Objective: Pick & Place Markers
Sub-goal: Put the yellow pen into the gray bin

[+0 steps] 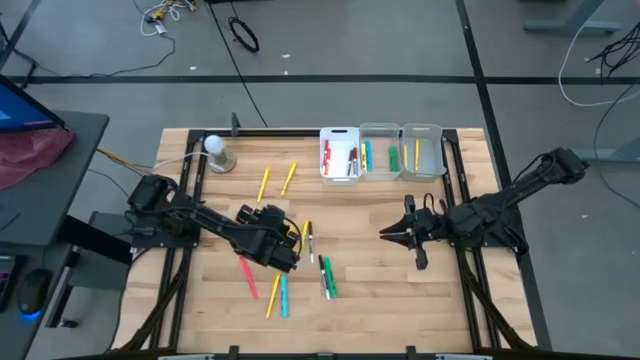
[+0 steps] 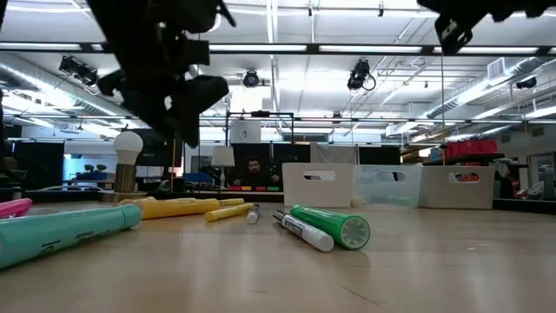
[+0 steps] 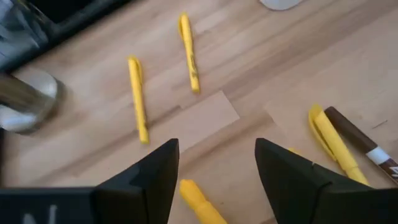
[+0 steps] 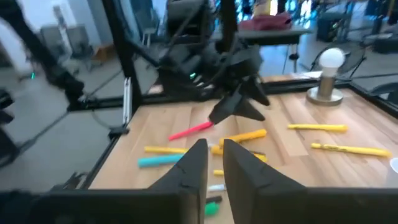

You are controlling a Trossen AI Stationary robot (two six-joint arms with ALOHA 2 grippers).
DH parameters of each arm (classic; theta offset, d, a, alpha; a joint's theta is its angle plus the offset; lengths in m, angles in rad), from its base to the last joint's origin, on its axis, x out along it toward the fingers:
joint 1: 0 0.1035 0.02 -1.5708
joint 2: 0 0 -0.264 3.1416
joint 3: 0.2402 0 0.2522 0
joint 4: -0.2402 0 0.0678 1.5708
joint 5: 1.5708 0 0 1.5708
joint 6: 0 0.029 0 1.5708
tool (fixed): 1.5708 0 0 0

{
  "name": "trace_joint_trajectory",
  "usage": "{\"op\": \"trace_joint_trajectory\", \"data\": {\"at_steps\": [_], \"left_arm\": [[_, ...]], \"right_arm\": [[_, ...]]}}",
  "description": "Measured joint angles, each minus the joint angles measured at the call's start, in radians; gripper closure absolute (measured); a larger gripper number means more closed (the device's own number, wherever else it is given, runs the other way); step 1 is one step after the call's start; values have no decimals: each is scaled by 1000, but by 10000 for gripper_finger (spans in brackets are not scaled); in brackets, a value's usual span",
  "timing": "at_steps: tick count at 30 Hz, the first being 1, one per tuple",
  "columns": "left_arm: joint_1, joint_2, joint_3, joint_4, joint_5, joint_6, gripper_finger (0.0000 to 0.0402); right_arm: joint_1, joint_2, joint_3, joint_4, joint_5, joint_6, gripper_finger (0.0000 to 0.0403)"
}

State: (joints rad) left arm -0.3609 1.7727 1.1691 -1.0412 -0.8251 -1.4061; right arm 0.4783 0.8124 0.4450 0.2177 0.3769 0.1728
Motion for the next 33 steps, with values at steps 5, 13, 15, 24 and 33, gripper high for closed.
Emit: {"op": "trace_joint_trajectory", "data": {"at_steps": [5,13,15,24,33], "left_arm": [[-23,-84,-154,218,7,-19,181],[-94,-133,-280,460,11,-21,181],[-106,-122,-286,499,7,-21,181],[-111,-101,-293,643,-66,90,181],[-56,-101,-293,748,-96,114,181]], "right_arm": [[67,0,132,-208,7,-18,371],[191,5,259,-347,9,-33,399],[225,13,281,-351,27,-38,400],[322,179,361,-355,264,-125,400],[269,315,324,-383,336,-191,396]]}}
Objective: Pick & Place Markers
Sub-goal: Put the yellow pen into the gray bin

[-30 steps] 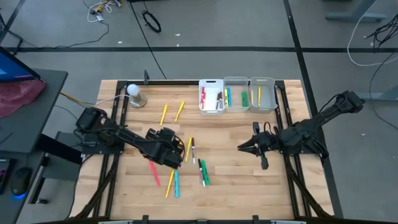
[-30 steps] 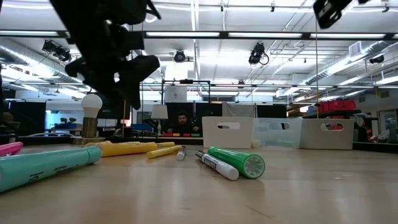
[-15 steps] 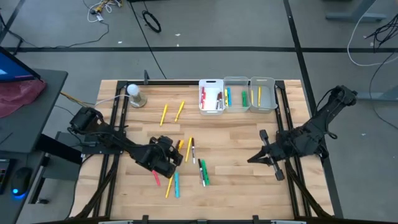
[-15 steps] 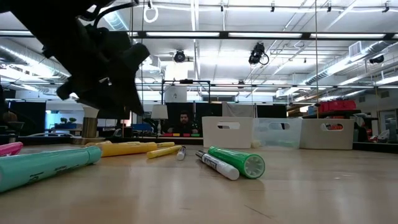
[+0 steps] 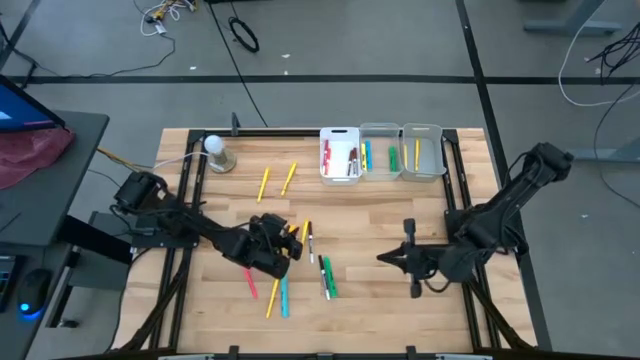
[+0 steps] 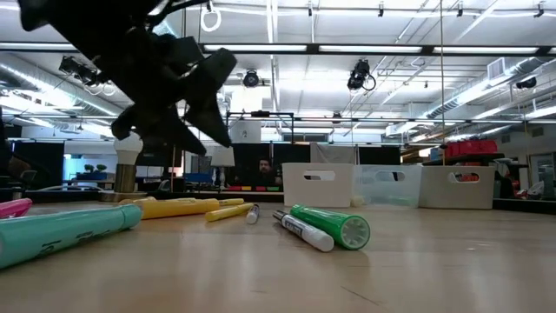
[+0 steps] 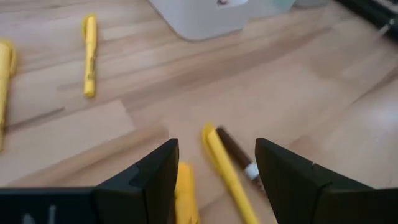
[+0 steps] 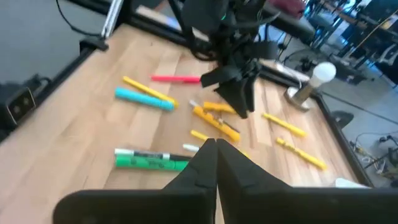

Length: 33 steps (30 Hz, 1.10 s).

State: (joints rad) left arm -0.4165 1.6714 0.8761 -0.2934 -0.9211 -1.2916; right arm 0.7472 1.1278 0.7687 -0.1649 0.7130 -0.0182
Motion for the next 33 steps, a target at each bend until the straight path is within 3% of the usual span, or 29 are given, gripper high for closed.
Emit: {"op": "trace_joint_trajectory", "data": {"at_steps": [5,9,15,22,33], "left_arm": [[50,27,0,95,33,25,182],[106,73,1,144,169,42,182],[155,143,1,193,290,47,182],[161,179,3,215,308,51,198],[161,180,2,187,303,58,275]], "right_arm": [[-36,17,-2,-10,-6,75,388],[-51,9,-2,-1,-5,89,387],[-53,10,-1,0,-6,82,387],[-53,10,-2,4,-6,84,387],[-53,10,-2,8,-6,84,386]]}}
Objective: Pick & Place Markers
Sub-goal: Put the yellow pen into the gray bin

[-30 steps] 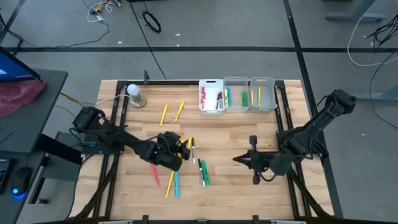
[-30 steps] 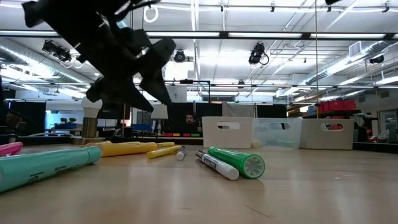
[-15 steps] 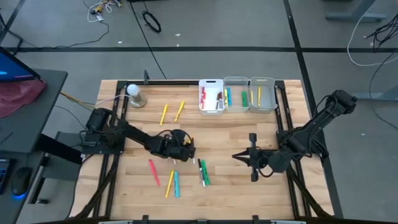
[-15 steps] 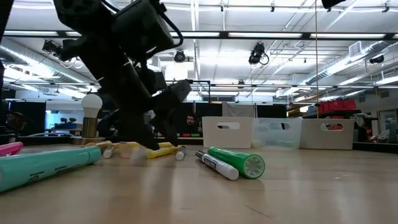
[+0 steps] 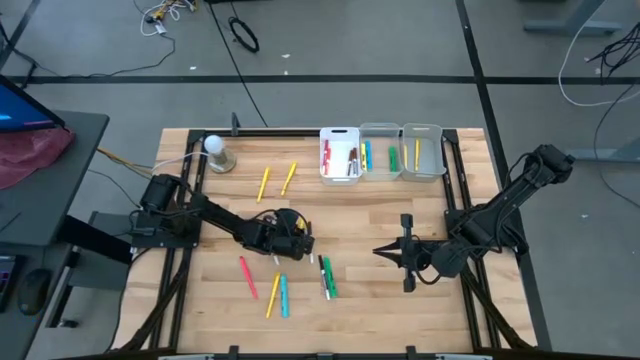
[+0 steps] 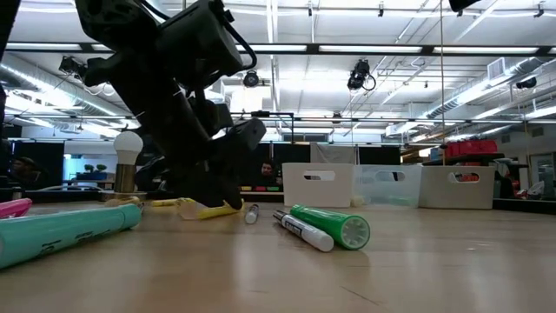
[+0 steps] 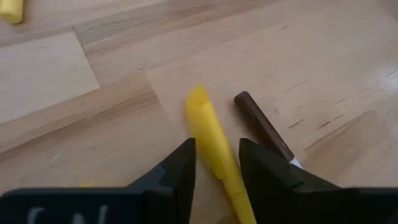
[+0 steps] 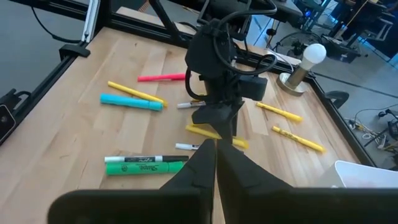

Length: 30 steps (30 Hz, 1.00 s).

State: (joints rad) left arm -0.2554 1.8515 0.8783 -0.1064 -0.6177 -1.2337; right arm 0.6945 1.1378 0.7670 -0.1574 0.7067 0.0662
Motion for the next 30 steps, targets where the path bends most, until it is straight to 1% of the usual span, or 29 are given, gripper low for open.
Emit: {"op": "trace_joint_trajectory", "data": {"at_steps": [12,14,17,20,23,25,27,29,30], "left_arm": [[5,2,0,7,-18,-13,358],[6,0,0,7,-37,-11,368],[6,-24,0,6,-62,13,370],[6,-78,4,9,-88,48,366],[6,-139,19,24,-125,130,365],[5,-169,33,92,-145,222,368],[3,-185,38,211,-147,337,370],[3,-188,39,380,-127,469,370],[3,-186,39,469,-109,531,370]], "right_arm": [[0,0,0,-1,0,-4,386],[0,0,0,0,0,-8,386],[0,0,0,0,0,-11,386],[-6,0,0,-1,0,-28,386],[-25,5,-3,4,0,-3,386],[-44,6,-30,21,0,17,386],[-65,13,-88,96,-16,16,386],[-93,15,-179,225,-27,21,386],[-109,25,-226,327,-28,34,384]]}}
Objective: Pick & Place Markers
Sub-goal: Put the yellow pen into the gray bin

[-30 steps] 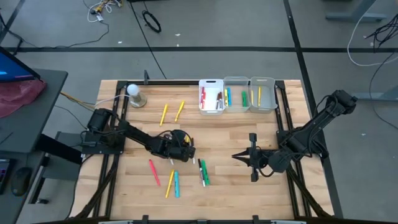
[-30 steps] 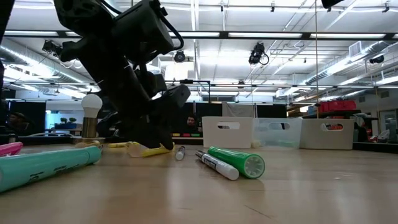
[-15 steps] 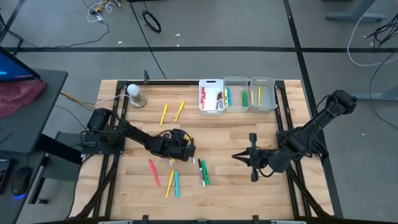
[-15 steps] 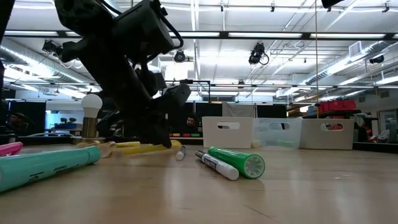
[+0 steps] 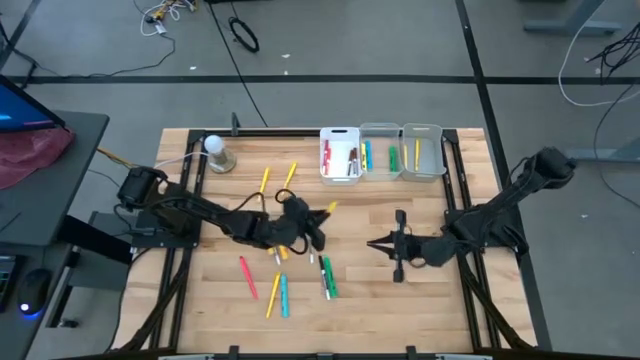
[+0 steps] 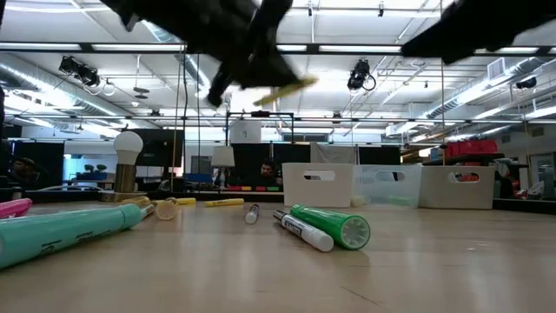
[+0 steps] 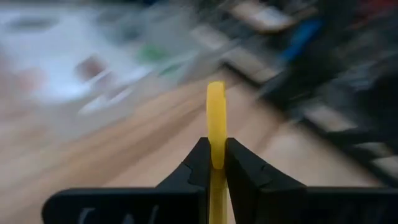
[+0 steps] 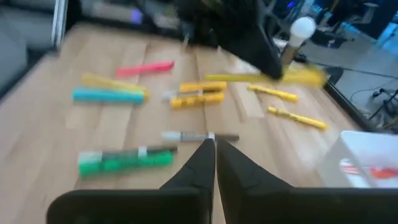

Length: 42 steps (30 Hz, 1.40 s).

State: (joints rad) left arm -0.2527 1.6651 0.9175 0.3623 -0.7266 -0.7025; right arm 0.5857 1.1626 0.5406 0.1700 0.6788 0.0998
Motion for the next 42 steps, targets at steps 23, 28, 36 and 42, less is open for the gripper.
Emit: {"op": "trace_joint_trajectory", "data": {"at_steps": [23,28,36,42], "left_arm": [[-21,148,63,684,235,538,377],[-21,149,64,664,235,537,376],[-23,149,64,654,237,538,371],[-21,150,63,622,232,532,327]], "right_arm": [[-218,374,-91,1072,-271,5,204],[-215,369,-80,1076,-271,-10,259],[-215,361,-81,1064,-263,-8,384],[-192,274,-81,812,-125,43,375]]}}
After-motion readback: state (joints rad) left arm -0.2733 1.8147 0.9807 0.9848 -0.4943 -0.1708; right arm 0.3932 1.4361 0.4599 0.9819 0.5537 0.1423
